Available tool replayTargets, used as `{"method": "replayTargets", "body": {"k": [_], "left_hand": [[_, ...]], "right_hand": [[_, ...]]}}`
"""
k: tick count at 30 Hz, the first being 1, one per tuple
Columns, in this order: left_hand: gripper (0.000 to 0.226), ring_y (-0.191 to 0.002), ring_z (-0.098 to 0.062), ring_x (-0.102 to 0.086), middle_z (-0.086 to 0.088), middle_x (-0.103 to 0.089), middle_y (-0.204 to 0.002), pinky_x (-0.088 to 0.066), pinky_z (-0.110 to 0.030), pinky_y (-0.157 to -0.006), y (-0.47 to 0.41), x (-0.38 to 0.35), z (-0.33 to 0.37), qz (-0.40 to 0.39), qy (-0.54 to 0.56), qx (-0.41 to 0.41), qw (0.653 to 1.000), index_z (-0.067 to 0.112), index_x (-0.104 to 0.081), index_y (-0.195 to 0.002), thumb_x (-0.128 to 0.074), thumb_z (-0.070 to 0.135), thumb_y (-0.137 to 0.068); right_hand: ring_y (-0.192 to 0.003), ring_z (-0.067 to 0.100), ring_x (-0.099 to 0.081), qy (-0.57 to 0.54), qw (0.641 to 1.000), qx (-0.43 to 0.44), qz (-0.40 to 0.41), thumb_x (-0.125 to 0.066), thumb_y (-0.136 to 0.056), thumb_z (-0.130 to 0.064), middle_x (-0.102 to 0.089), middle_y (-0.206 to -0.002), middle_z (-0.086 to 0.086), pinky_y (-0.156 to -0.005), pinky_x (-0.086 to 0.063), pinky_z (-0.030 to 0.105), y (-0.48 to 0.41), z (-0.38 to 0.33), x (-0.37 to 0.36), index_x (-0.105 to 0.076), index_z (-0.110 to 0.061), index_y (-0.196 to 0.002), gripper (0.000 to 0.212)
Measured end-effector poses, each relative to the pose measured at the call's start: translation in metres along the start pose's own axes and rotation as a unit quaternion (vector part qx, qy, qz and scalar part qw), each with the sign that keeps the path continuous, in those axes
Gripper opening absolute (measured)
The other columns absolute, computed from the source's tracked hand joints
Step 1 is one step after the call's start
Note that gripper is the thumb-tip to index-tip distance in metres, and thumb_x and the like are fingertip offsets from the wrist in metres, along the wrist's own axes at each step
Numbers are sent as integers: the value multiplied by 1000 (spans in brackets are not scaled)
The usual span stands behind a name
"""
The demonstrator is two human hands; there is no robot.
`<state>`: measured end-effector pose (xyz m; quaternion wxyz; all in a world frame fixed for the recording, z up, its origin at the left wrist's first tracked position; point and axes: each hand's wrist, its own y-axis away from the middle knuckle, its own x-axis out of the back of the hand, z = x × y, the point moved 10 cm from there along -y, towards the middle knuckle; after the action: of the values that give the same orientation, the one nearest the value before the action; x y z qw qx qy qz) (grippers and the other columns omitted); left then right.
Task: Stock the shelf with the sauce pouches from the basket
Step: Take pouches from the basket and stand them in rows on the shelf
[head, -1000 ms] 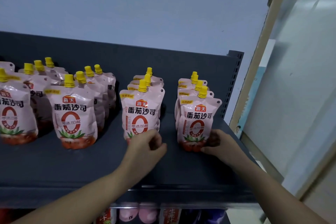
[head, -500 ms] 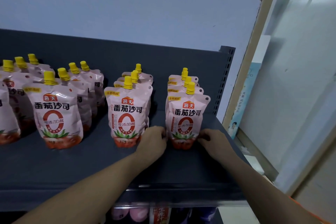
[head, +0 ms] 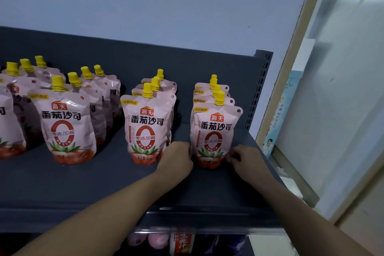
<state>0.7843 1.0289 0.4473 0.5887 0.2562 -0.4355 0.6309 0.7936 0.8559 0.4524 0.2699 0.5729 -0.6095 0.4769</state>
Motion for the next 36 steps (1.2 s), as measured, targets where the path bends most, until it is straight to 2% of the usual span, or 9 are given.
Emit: {"method": "replayTargets", "body": {"k": [6, 9, 12, 14, 19, 23, 26, 32, 36], "left_hand": [[19, -98, -24, -62, -14, -68, -106, -50, -33, -88, 1, 6, -1, -5, 12, 6, 1000, 2, -65, -103, -52, 11, -92], [26, -102, -22, -60, -10, -64, -109, -50, -32, -88, 13, 7, -3, -54, 28, 5, 998, 5, -61, -108, -60, 21, -89], [17, -90, -14, -60, 7, -62, -89, -50, -29, -81, 33, 13, -14, -100, 28, -3, 995, 17, -64, -94, -63, 30, -84], [8, -82, -9, -59, 16, -59, -76, -48, -25, -73, 42, 26, -35, -108, 12, 25, 994, 27, -64, -76, -64, 33, -82], [16, -86, -15, -60, 7, -64, -84, -50, -29, -75, 47, 74, -107, -42, -40, 137, 989, 28, -60, -66, -63, 34, -80], [23, -99, -21, -60, -1, -63, -101, -47, -27, -81, 43, 86, -136, -12, -4, 146, 989, 17, -61, -102, -66, 30, -83], [15, -95, -22, -63, -2, -66, -93, -46, -26, -79, 34, 84, -128, -2, 22, 89, 996, 11, -64, -98, -63, 18, -85], [15, -93, -29, -62, -13, -71, -97, -49, -34, -79, 28, 90, -125, 37, -6, 59, 998, 3, -67, -88, -55, 12, -89], [21, -91, -32, -62, -17, -70, -96, -49, -38, -78, 27, 89, -121, 38, -41, 41, 998, 0, -66, -87, -51, 13, -91]], "right_hand": [[-83, 8, -50, 10, 999, -9, -31, -62, -88, -18, -67, -103, 4, -76, -36, 18, -4, 1, -3, -69, -11, -98, 14], [-81, 11, -52, 53, 996, -53, -52, -64, -86, -26, -60, -88, 1, -71, -39, 21, 2, 8, -3, -61, -15, -86, 12], [-73, 14, -56, 120, 988, -68, -66, -60, -85, -32, -54, -72, -4, -57, -39, 22, 14, -2, 0, -50, -20, -70, 22], [-74, 14, -57, 141, 986, -38, -83, -58, -85, -33, -52, -71, -6, -60, -45, 24, 23, -25, -4, -48, -22, -67, 23], [-83, 14, -60, 32, 995, 34, -85, -58, -87, -34, -65, -90, 0, -77, -51, 29, 30, -96, -29, -63, -21, -80, 16], [-91, 26, -64, -55, 991, 21, -120, -61, -86, -29, -64, -103, 7, -80, -52, 35, 17, -127, -60, -56, -13, -115, 34], [-83, 24, -60, -89, 989, -2, -115, -60, -85, -22, -56, -88, 1, -78, -53, 39, 7, -135, -70, -51, -12, -113, 32], [-77, 22, -59, -118, 989, -2, -92, -59, -86, -18, -61, -91, 4, -78, -55, 43, -3, -139, -74, -59, -12, -104, 19], [-64, 15, -55, -109, 990, 16, -86, -61, -88, -17, -66, -83, 4, -72, -53, 35, -6, -138, -73, -64, -10, -99, 13]]}}
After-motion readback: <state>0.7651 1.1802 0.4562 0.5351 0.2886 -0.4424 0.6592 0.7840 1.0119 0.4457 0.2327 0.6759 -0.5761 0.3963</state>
